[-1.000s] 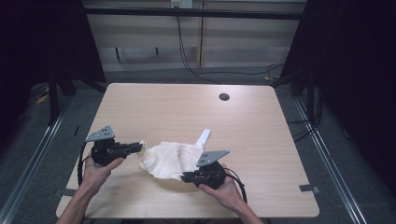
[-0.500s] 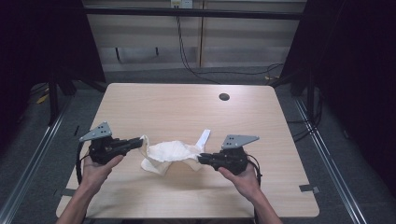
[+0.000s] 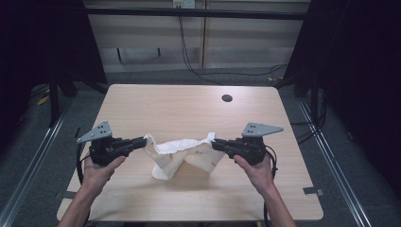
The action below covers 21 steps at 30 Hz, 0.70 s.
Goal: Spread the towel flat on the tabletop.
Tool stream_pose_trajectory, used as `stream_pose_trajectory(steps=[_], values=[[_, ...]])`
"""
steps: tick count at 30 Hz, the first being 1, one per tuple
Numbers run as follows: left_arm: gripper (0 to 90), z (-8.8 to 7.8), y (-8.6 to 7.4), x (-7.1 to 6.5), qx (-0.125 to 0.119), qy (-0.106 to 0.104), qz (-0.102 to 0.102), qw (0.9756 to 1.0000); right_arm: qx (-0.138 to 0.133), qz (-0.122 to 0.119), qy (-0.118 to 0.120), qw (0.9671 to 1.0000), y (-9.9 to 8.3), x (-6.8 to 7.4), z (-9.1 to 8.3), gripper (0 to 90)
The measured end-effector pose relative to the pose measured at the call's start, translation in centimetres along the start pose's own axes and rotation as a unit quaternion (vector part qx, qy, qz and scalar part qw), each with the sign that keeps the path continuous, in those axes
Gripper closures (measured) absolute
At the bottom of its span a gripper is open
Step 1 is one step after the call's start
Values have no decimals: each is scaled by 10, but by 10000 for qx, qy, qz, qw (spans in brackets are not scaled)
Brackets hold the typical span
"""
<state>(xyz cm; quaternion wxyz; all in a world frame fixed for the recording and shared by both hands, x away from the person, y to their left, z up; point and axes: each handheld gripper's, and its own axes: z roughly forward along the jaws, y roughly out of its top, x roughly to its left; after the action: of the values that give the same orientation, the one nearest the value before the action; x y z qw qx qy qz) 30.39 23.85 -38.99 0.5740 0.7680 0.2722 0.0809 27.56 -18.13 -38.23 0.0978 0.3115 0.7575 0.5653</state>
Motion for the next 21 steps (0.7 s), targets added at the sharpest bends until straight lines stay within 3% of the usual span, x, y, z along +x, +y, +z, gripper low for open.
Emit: stream_pose_trajectory(steps=[5,11,21], values=[[878,-7,7,0,-107,51,24,9999,-189,-17,-133,9997,14,-5,-14,849],[878,-4,26,-4,-220,56,252,9994,-174,-125,-207,9996,35,-5,-21,850],[880,-15,44,-12,-407,187,331,9984,-283,-218,-369,9987,53,-6,-39,852]])
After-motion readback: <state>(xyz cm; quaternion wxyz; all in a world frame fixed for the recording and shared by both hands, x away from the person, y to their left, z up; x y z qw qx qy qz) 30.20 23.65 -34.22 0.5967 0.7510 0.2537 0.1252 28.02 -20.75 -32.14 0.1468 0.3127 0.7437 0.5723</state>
